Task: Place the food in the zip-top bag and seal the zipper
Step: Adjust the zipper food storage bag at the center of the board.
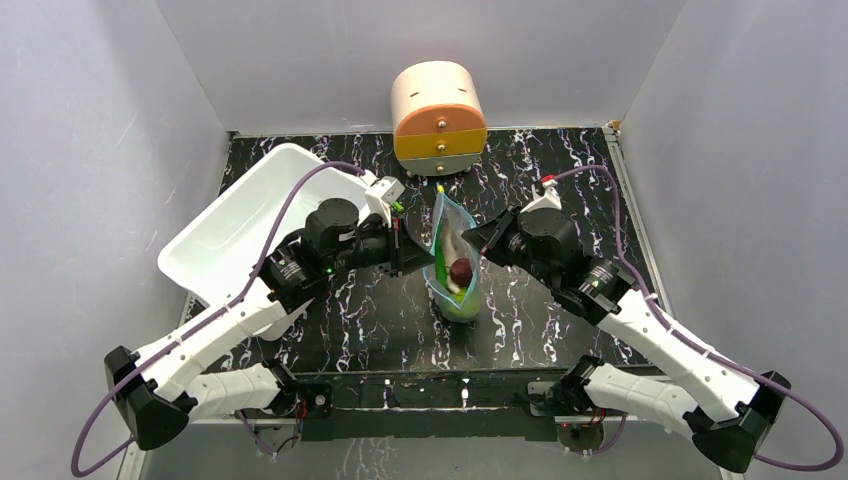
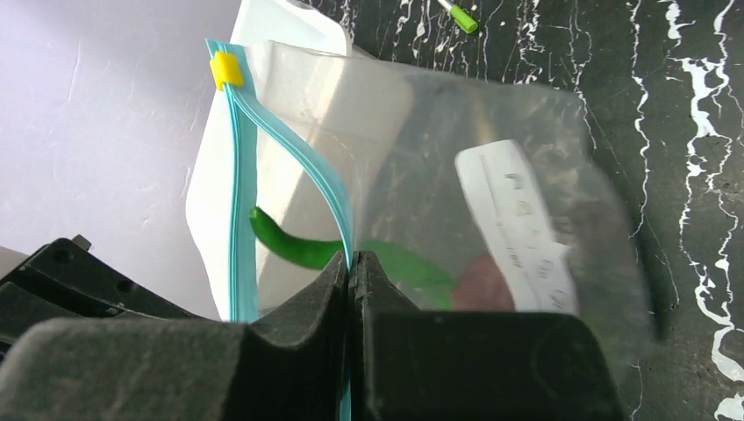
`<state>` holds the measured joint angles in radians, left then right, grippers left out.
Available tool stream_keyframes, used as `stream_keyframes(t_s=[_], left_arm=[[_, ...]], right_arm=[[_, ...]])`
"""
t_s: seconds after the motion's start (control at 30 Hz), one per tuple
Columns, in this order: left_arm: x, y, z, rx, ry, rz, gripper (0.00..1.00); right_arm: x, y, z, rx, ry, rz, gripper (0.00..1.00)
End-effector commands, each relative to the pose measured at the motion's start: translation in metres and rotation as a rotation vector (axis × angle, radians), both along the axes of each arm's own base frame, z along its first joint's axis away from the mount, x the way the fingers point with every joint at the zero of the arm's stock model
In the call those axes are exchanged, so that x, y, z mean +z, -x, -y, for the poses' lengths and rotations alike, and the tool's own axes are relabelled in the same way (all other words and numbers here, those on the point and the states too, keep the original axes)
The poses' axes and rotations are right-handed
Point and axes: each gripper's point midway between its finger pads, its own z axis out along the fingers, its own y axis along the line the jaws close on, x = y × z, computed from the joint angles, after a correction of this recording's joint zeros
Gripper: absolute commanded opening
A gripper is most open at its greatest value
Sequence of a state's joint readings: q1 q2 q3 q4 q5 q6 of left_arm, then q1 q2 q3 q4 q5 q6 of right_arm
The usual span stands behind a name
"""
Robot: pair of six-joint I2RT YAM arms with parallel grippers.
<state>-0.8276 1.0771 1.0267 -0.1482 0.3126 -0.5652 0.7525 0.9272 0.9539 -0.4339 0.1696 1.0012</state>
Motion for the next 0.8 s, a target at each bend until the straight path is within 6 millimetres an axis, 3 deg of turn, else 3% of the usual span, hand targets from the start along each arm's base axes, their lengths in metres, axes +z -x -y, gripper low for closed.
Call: stream_keyframes(t_s=[0.0, 0.13, 0.5, 0.63, 0.77], left_arm=[[0.017, 0.005, -0.009, 0.003, 0.021, 0.064, 0.0], [0.027, 0.008, 0.002, -0.033, 0.102, 0.071, 0.0], [0.011, 0.003, 0.026, -0.092, 0.134, 0.025, 0.0], [0.008, 0.003, 0.024, -0.086, 0.129, 0.019, 0.0], [-0.005, 0.001, 0.016, -0.053, 0.096, 0.038, 0.0]], right_arm=[[0.004, -0.002, 0.009, -0.058, -0.021, -0.002, 0.0], [0.001, 0.008, -0.005, 0.023, -0.082, -0.007, 0.0], [0.001, 0.014, -0.016, 0.144, 0.03, 0.003, 0.02], [-0.002, 0.011, -0.01, 0.141, 0.095, 0.028, 0.08], [0.001, 0.008, -0.002, 0.127, 0.139, 0.071, 0.25]])
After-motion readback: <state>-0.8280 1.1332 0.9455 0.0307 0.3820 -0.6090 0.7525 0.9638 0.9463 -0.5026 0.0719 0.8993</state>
